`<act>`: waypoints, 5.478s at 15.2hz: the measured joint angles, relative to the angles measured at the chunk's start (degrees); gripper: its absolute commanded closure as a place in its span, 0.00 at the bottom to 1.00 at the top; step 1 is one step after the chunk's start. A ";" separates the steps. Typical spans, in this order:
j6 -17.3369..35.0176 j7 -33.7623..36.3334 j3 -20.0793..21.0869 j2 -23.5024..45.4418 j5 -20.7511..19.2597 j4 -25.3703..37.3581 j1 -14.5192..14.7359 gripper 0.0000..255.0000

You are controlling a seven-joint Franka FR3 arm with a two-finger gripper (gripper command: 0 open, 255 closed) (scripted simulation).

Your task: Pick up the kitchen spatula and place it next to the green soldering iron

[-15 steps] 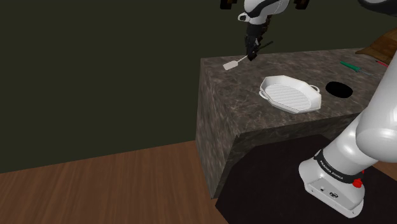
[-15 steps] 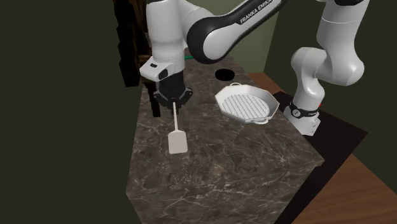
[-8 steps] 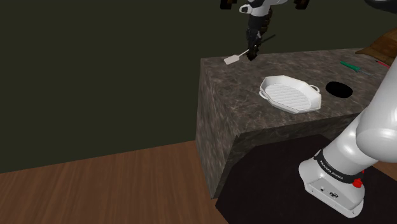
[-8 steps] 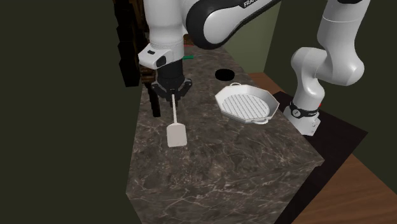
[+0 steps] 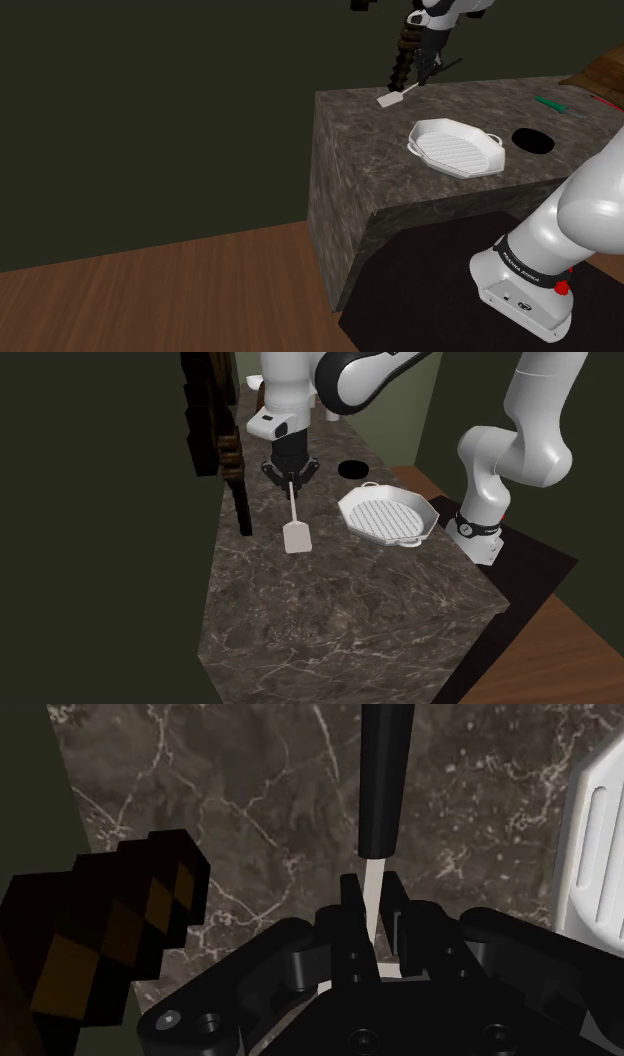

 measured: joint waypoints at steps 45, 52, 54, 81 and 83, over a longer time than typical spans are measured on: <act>4.67 -61.77 -44.48 -6.09 -2.16 -5.90 -18.59 1.00; 7.64 -73.50 -45.19 4.21 10.05 -5.17 -23.41 1.00; 8.86 -74.84 -44.26 5.83 11.99 -5.78 -24.56 1.00; 9.96 -75.05 -44.13 6.25 12.67 -6.66 -24.42 0.00; 9.66 -74.38 -44.70 5.41 11.65 -6.74 -23.74 0.00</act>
